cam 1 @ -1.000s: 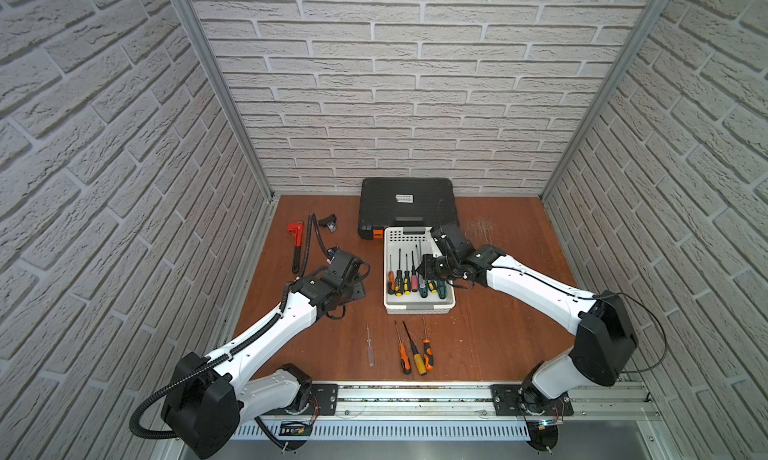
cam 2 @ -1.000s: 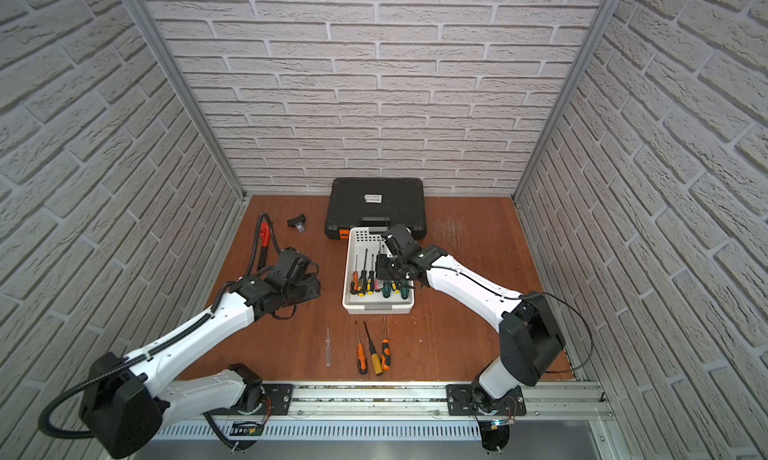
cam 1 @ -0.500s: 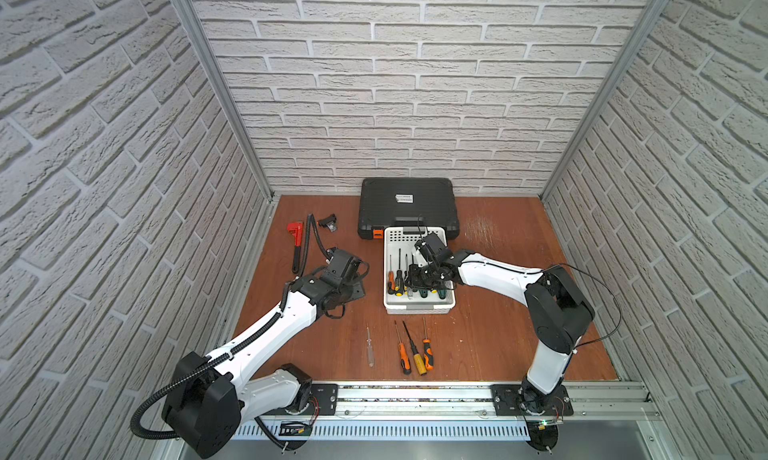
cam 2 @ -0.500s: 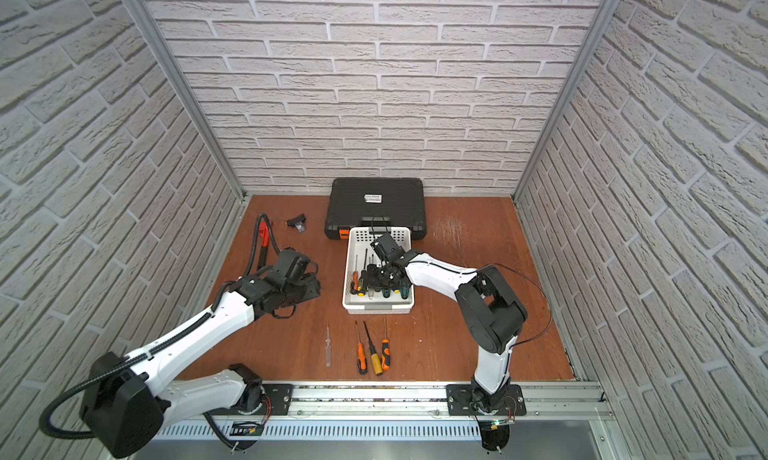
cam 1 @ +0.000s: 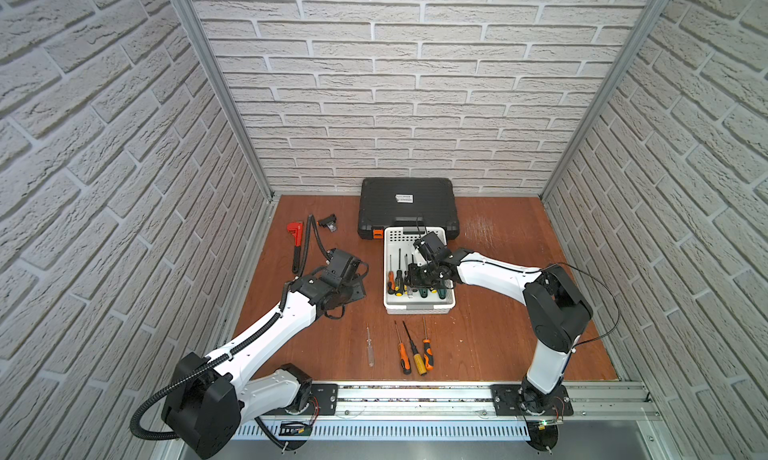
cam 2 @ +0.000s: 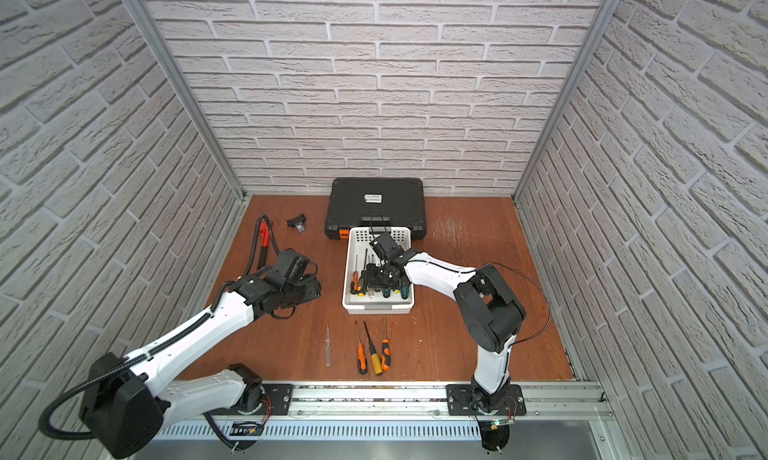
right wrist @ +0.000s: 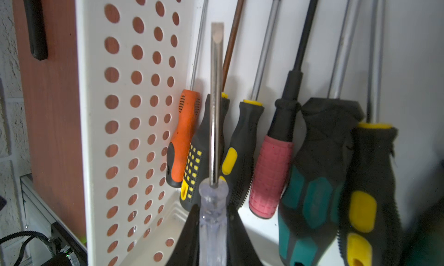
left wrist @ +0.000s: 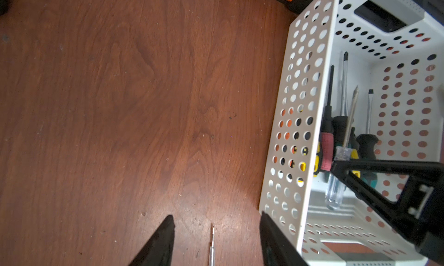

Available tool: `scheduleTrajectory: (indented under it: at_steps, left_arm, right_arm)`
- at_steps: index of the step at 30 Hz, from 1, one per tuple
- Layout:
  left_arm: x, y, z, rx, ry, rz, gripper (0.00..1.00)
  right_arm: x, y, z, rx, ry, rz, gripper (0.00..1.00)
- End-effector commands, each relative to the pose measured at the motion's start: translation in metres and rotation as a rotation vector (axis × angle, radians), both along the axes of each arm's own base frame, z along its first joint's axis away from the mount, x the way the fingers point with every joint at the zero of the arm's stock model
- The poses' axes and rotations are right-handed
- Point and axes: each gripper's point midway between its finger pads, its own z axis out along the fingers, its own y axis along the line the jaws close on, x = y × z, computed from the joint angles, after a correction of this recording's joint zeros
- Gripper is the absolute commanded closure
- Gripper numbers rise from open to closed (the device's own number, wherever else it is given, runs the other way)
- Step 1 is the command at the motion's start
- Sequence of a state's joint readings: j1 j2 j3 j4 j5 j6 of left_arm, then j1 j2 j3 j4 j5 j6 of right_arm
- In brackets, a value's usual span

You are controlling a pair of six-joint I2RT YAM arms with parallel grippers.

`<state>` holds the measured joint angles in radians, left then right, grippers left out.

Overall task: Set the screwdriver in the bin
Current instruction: 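Open the right gripper to release the clear-handled screwdriver into the bin, then grasp the second clear-handled screwdriver with the left gripper while the right gripper rises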

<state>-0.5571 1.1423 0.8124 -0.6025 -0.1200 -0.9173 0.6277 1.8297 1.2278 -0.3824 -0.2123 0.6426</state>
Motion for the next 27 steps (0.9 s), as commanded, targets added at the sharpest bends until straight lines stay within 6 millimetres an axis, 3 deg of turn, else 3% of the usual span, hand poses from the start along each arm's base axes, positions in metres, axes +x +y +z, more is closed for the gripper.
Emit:
scheduleTrajectory:
  at_steps: [1, 5, 13, 21, 27]
  left_arm:
    - [-0.005, 0.002, 0.000, -0.008, 0.010, 0.001, 0.42]
    - [-0.010, 0.002, -0.004, -0.017, 0.028, -0.008, 0.41]
    - [-0.022, 0.002, -0.006, -0.015, 0.071, -0.037, 0.43]
    - [-0.072, -0.023, -0.025, -0.056, 0.213, -0.167, 0.46]
    - [-0.113, -0.040, -0.049, -0.043, 0.316, -0.180, 0.46]
  right_arm:
    - [0.007, 0.001, 0.016, -0.016, -0.064, 0.026, 0.77]
    - [0.008, -0.001, 0.028, -0.023, -0.097, 0.034, 0.69]
    - [0.008, 0.006, 0.051, 0.030, -0.136, 0.035, 0.70]
    - [0.001, -0.003, 0.096, 0.068, -0.236, 0.025, 0.71]
    - [-0.004, -0.010, 0.113, 0.098, -0.287, 0.004, 0.72]
